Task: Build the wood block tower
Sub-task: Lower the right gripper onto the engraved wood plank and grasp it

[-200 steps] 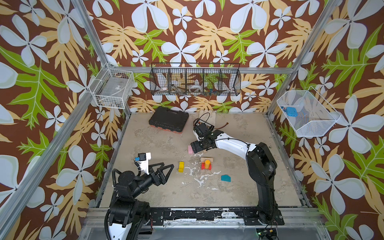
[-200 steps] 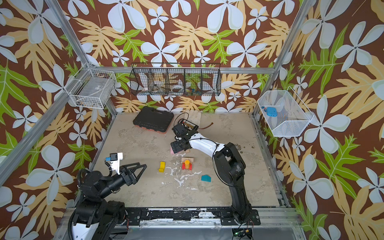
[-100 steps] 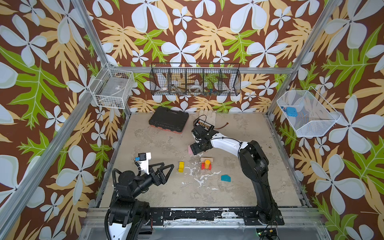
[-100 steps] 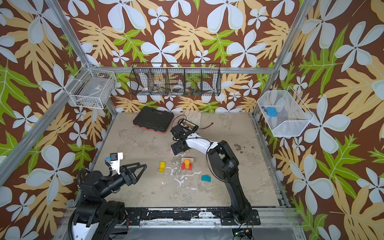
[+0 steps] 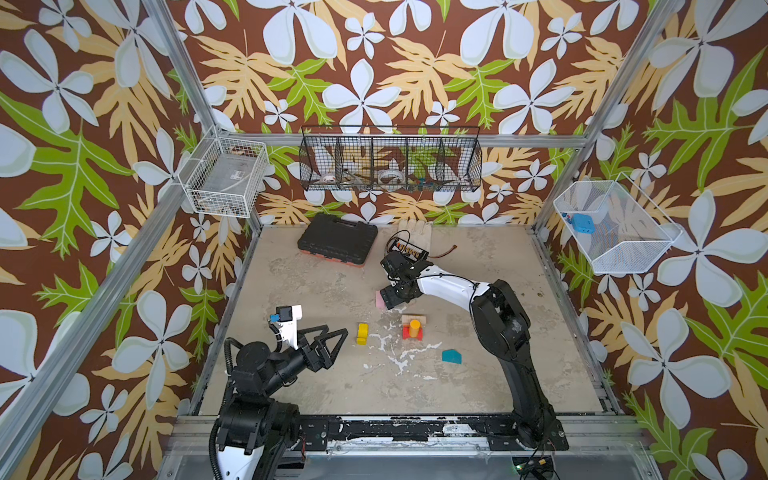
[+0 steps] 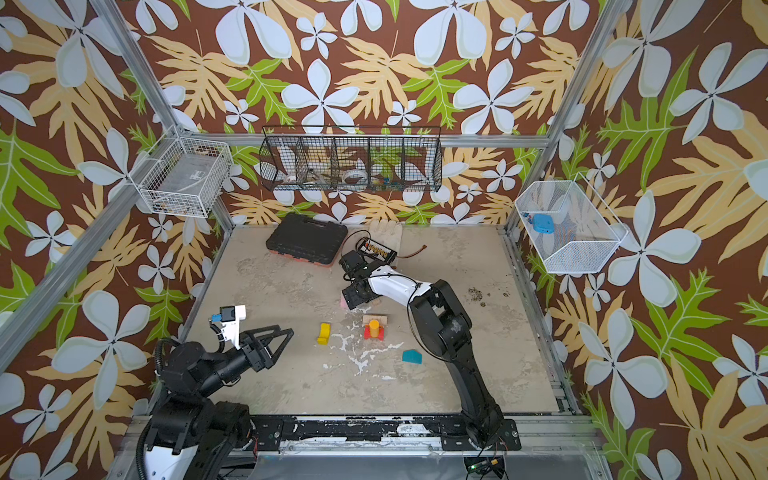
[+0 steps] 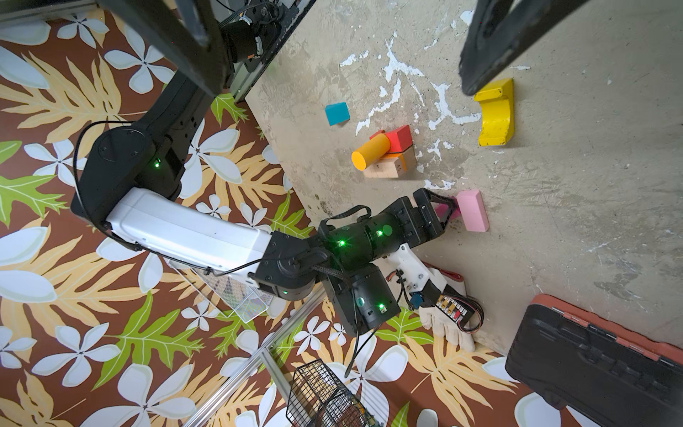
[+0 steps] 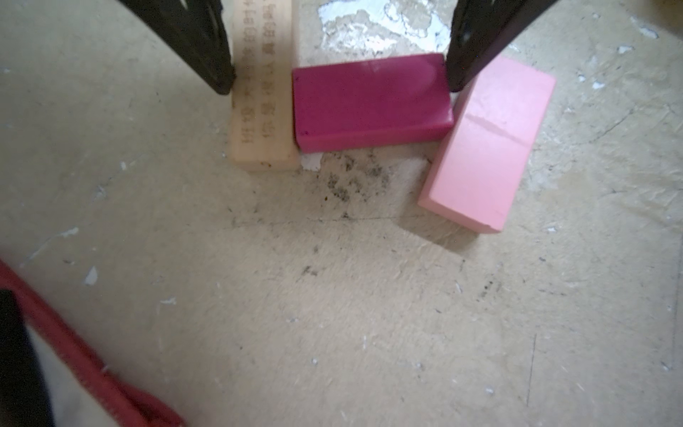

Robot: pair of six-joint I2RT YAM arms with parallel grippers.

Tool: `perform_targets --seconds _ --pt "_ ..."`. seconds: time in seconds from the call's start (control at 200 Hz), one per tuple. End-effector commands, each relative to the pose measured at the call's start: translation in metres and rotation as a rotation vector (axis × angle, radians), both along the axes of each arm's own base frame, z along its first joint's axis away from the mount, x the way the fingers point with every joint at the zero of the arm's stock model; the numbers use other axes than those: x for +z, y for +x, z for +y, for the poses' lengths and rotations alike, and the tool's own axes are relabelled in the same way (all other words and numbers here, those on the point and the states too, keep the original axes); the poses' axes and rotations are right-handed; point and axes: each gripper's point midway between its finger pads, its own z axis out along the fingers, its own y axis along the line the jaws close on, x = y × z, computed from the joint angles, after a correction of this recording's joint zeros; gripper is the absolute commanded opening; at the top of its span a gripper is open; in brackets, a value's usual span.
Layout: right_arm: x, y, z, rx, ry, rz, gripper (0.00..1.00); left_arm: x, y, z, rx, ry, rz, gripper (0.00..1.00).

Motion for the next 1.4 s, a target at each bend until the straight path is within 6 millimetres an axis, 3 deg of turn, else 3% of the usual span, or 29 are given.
perform_targets --seconds 0.0,0.295,0.4,0.636,0.821,1.151,1.396 --pt "-0.008 -0.006 -0.003 0.008 -0.029 0.035 0.86 0.008 -0.003 -0.001 -0.009 -0.011 -0.033 1.00" --pt "-0.010 -0.006 0.003 0.021 -0.029 0.035 0.93 0.008 -0.003 0.000 -0.005 -0.011 -0.038 1.00" --pt "-0.006 -0.006 0.005 0.030 -0.034 0.013 1.00 0.005 -0.001 -0.002 -0.013 -0.009 -0.017 1.00" --pt "-0.003 -0.001 0.014 0.033 -0.009 -0.003 1.00 0.007 -0.002 -0.001 -0.006 -0.010 -0.031 1.00" --pt "-0.004 -0.004 0.013 0.022 -0.021 0.017 0.95 0.009 -0.004 -0.001 -0.010 -0.012 -0.040 1.00" --pt "0.025 -0.005 0.001 0.013 -0.010 -0.050 0.91 0.010 -0.005 -0.001 -0.010 -0.012 -0.045 1.00" --pt "0.007 -0.011 -0.014 -0.001 -0.039 -0.008 0.76 0.010 -0.006 -0.002 -0.017 -0.014 -0.048 1.00"
